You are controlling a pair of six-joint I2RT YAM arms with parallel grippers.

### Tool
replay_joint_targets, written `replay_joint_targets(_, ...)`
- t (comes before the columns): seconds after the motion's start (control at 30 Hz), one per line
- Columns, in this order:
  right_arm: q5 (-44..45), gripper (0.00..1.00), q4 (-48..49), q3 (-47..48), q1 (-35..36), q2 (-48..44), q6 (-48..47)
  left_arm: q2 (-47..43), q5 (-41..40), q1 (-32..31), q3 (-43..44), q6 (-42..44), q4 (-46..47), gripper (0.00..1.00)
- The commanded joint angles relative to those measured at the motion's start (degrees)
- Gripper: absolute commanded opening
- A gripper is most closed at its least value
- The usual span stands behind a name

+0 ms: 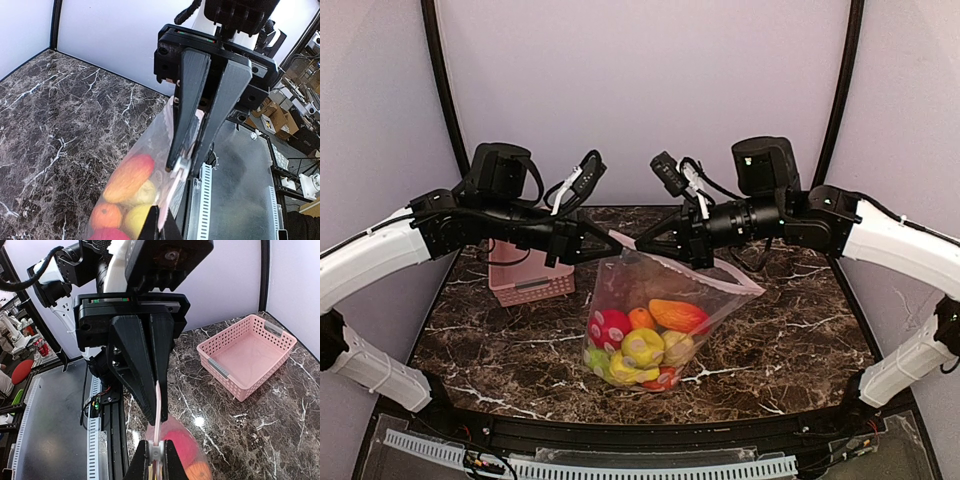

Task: Place the food in the zip-top bag and seal the zipper
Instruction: Zip the zipper on the zipper food storage bag.

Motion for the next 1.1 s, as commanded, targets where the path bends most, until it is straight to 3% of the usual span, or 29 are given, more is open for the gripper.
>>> replay_joint_targets(0.0, 0.34, 0.0, -2.04, -1.16, 0.27, -2.61, -0.36, -3.02, -3.46, 1.9, -0.99, -1.05, 0.08, 0.01)
replay_joint_targets(1.07, 2.27, 0.0, -2.39, -3.4, 0.23, -4.37, -0.04, -4.16, -9.74, 4.13, -3.81, -3.47, 0.36, 0.01)
